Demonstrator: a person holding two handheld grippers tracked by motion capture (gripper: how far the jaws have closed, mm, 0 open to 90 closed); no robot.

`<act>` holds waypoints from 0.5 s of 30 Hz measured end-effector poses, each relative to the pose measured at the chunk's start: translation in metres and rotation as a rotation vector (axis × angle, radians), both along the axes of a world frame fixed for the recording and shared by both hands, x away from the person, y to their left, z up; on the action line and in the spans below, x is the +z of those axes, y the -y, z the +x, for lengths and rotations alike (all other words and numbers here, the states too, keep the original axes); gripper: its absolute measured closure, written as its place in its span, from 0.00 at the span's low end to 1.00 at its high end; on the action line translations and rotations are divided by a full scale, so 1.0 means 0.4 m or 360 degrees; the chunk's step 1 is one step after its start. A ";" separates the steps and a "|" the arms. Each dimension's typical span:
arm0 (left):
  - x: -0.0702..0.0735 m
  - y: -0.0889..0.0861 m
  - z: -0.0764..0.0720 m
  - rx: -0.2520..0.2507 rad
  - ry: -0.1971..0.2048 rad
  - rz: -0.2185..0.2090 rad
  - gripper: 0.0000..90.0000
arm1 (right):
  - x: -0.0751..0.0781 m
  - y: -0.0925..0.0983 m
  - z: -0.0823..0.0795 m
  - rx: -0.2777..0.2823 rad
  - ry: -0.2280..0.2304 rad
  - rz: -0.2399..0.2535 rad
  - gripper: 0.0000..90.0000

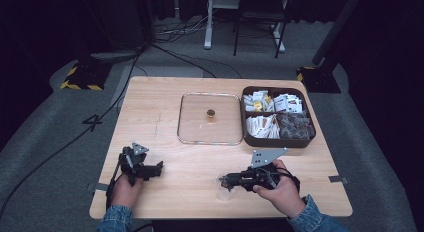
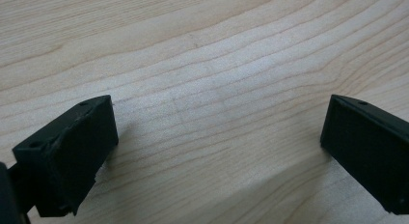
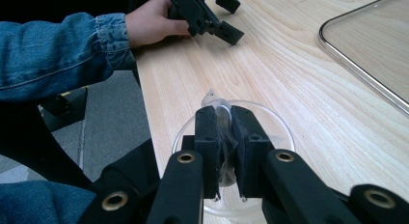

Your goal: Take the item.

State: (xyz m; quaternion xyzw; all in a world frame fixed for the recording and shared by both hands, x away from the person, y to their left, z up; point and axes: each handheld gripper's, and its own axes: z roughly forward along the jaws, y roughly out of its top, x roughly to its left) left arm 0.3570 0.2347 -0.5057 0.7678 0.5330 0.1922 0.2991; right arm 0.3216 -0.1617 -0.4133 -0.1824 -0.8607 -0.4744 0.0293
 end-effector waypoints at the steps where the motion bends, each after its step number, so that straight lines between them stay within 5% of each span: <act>1: 0.000 0.000 0.000 0.0000 -0.0001 -0.0001 0.00 | -0.005 0.000 0.003 -0.0003 -0.0009 -0.0002 0.91; 4: 0.000 0.000 0.000 0.0000 0.0001 0.0000 0.00 | -0.011 0.001 0.005 -0.0004 -0.0023 -0.0002 0.91; 8: 0.000 0.000 0.000 -0.0001 -0.0001 -0.0001 0.00 | -0.014 -0.002 0.005 -0.0016 -0.0014 0.0033 0.72; 15: 0.000 0.000 0.000 0.0000 0.0000 -0.0002 0.00 | -0.001 -0.001 0.007 -0.0028 0.0013 0.0061 0.54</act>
